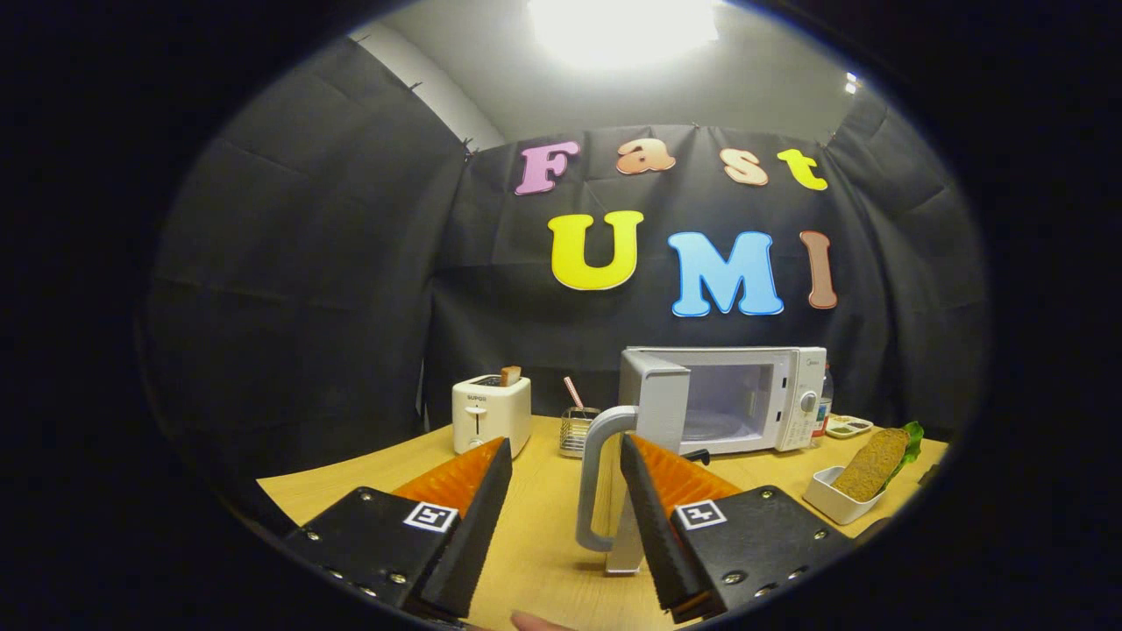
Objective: Open the microwave, put the food inside, and close the microwave door.
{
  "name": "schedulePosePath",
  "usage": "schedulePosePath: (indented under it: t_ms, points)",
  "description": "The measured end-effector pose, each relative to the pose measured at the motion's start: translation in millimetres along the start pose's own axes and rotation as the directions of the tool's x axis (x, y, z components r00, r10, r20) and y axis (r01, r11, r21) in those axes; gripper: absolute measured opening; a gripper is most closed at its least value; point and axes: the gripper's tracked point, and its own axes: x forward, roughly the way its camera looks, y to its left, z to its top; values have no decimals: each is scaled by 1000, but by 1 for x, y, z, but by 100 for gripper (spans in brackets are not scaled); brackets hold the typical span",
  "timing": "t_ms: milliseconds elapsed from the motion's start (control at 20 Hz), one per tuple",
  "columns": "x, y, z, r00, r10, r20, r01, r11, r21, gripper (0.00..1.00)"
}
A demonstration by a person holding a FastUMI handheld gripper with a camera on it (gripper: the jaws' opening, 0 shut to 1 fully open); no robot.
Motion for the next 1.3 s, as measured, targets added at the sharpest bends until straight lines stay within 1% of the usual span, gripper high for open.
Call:
schedulePosePath:
  t_ms: [50, 100, 150, 250, 350, 600, 750, 900, 1000, 1050, 1150, 1250, 1300]
  points:
    - [-6, -3, -1, 1000, 22, -8, -22, 1000, -9, 79]
    - [-11, -8, -1, 999, 38, -13, -38, 999, -20, 86]
    - [-18, -16, 0, 999, 48, -12, -49, 998, -33, 87]
    - [-30, -38, 2, 999, 47, 8, -46, 998, -52, 87]
    - [-43, -63, 5, 998, 45, 37, -43, 998, -43, 87]
    - [-60, -146, 2, 999, -18, 39, 20, 999, -34, 87]
    - [-69, -202, -11, 995, -96, 36, 98, 994, -43, 87]
    - [-76, -262, -38, 983, -182, -19, 182, 983, -8, 87]
    - [-80, -309, -53, 965, -254, -65, 258, 965, 50, 87]
    - [-82, -330, -58, 952, -297, -79, 302, 951, 61, 87]
    - [-85, -368, -65, 922, -377, -86, 381, 924, 26, 87]
    - [-87, -394, -74, 901, -421, -100, 425, 905, 22, 88]
    - [-85, -399, -81, 901, -418, -120, 425, 904, 45, 88]
